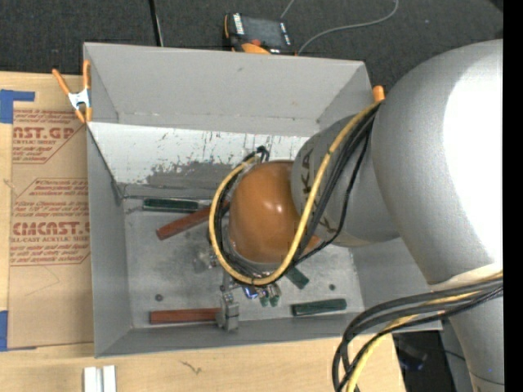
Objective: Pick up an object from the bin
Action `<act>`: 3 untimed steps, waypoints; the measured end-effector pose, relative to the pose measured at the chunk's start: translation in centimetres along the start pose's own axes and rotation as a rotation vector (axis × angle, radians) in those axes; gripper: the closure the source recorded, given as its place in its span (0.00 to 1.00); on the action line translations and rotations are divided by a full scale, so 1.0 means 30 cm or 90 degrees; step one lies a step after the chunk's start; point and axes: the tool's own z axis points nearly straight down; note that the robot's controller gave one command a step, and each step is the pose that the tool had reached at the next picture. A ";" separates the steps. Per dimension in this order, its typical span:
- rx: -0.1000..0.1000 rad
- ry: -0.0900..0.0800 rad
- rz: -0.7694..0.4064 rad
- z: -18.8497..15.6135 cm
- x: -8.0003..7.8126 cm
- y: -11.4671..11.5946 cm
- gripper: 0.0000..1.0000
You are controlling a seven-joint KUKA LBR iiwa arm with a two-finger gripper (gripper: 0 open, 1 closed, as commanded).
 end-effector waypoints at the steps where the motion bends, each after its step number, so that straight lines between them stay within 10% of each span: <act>1: -0.001 0.005 -0.003 -0.002 0.005 0.009 1.00; 2: -0.001 -0.001 -0.002 -0.001 -0.001 0.009 0.00; 3: -0.002 0.005 -0.225 0.002 -0.069 -0.008 0.00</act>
Offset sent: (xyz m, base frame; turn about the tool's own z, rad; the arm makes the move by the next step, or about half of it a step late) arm 0.0000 0.0000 0.0000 0.0000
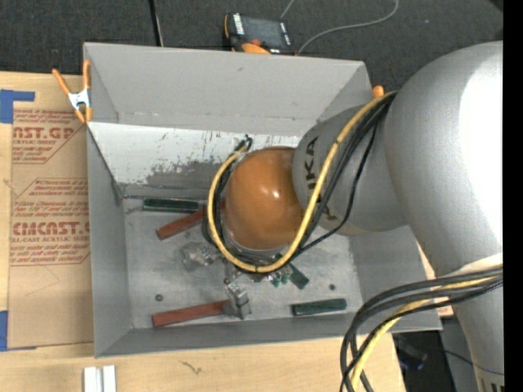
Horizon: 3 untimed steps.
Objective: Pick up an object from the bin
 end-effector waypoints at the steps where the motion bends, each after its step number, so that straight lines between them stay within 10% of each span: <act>1: 0.000 0.001 0.002 -0.005 -0.001 0.000 1.00; 2: 0.000 -0.002 0.001 -0.001 -0.001 0.000 0.00; 3: -0.001 -0.002 0.057 -0.093 -0.056 0.040 0.00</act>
Offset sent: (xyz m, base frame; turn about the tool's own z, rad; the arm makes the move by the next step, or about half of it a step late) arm 0.0000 0.0000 0.0000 0.0000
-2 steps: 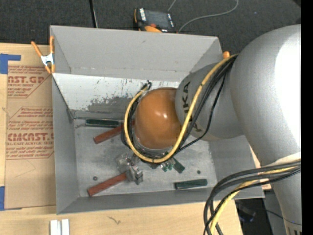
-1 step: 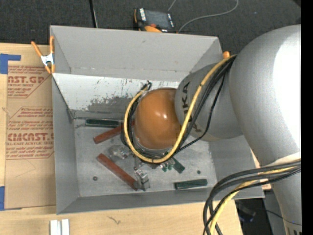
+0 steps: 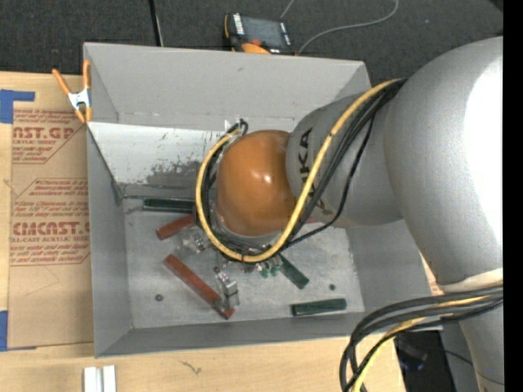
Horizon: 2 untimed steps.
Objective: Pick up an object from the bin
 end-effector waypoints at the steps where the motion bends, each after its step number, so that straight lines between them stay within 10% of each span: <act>1: 0.001 0.003 0.229 0.064 0.042 -0.005 0.00; 2: 0.001 0.002 0.229 0.061 0.040 -0.006 1.00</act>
Offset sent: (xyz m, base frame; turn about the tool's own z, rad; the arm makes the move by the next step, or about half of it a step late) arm -0.0096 -0.0077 -0.0181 0.3592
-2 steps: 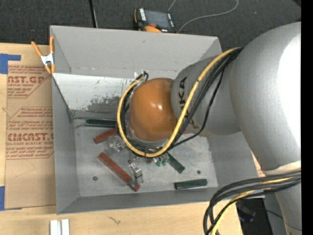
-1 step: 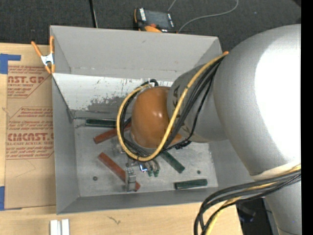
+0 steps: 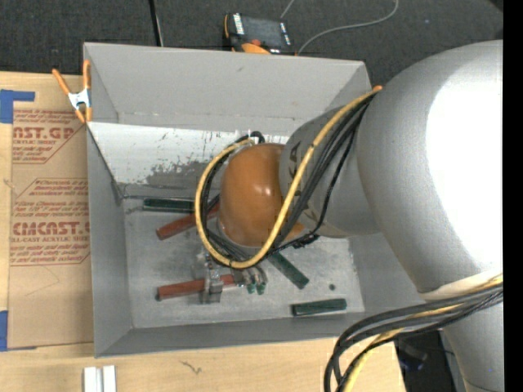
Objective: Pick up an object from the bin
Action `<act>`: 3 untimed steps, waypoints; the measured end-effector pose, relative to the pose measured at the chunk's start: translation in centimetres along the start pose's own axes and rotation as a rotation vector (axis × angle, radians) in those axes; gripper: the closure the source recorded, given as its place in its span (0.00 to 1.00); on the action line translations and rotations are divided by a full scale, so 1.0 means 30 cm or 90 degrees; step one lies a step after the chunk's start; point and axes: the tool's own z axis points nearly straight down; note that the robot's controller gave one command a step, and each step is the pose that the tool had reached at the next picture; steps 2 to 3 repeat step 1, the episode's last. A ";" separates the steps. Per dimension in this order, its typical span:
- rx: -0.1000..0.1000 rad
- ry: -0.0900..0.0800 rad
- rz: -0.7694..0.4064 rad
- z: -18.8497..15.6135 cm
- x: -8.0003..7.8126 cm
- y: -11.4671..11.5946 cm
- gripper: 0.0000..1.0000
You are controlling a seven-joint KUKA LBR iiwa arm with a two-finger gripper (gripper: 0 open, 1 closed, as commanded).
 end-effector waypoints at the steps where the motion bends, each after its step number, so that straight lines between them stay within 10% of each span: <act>1: -0.001 -0.006 0.002 -0.451 -0.033 0.002 1.00; 3: -0.001 -0.006 0.002 -0.451 -0.033 0.002 1.00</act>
Offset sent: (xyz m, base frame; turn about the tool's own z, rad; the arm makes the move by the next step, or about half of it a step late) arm 0.0081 0.0000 0.1313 0.0053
